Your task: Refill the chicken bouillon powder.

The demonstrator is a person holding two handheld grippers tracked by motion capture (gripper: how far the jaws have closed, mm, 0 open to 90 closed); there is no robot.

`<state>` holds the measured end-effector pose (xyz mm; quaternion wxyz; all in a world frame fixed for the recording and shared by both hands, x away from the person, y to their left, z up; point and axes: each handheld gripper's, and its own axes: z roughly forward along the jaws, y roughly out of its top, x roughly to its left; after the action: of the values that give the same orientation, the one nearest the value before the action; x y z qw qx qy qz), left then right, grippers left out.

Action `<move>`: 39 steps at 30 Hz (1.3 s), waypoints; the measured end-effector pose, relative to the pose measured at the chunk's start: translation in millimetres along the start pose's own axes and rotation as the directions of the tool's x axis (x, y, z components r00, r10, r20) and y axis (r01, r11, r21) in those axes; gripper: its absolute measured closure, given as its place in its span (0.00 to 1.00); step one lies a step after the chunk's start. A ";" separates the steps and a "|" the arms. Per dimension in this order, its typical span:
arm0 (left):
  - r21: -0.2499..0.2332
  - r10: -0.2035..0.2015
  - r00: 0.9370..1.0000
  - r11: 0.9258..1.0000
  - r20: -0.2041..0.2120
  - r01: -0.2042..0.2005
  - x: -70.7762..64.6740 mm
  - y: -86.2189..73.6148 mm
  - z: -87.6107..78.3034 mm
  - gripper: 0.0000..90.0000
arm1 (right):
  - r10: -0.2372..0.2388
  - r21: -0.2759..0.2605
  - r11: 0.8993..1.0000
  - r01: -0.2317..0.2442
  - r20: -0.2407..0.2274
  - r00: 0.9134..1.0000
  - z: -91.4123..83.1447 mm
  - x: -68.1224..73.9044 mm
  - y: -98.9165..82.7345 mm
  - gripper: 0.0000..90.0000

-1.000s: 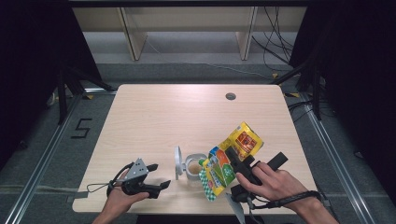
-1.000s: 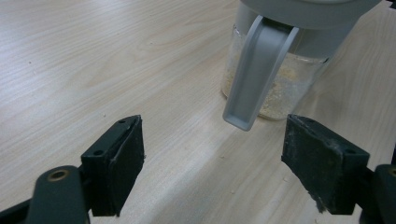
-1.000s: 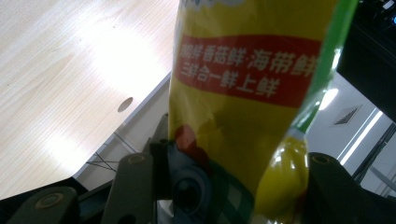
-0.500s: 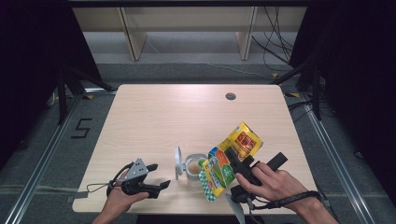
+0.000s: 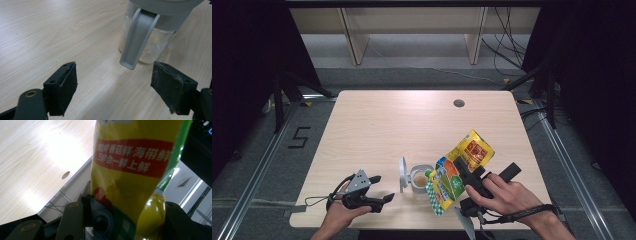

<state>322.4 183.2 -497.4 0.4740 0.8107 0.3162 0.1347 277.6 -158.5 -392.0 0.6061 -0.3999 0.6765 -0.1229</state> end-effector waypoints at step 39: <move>-0.004 -0.021 1.000 1.000 0.006 0.021 -1.3 -0.4 1.4 0.23 | -0.014 -0.002 1.000 0.014 0.005 1.000 -1.0 -0.8 -3.1 0.65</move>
<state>321.9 181.5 -498.3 0.4780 0.8068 0.3228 0.1282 277.8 -160.3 -389.2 0.6066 -0.4055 0.6723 -0.1254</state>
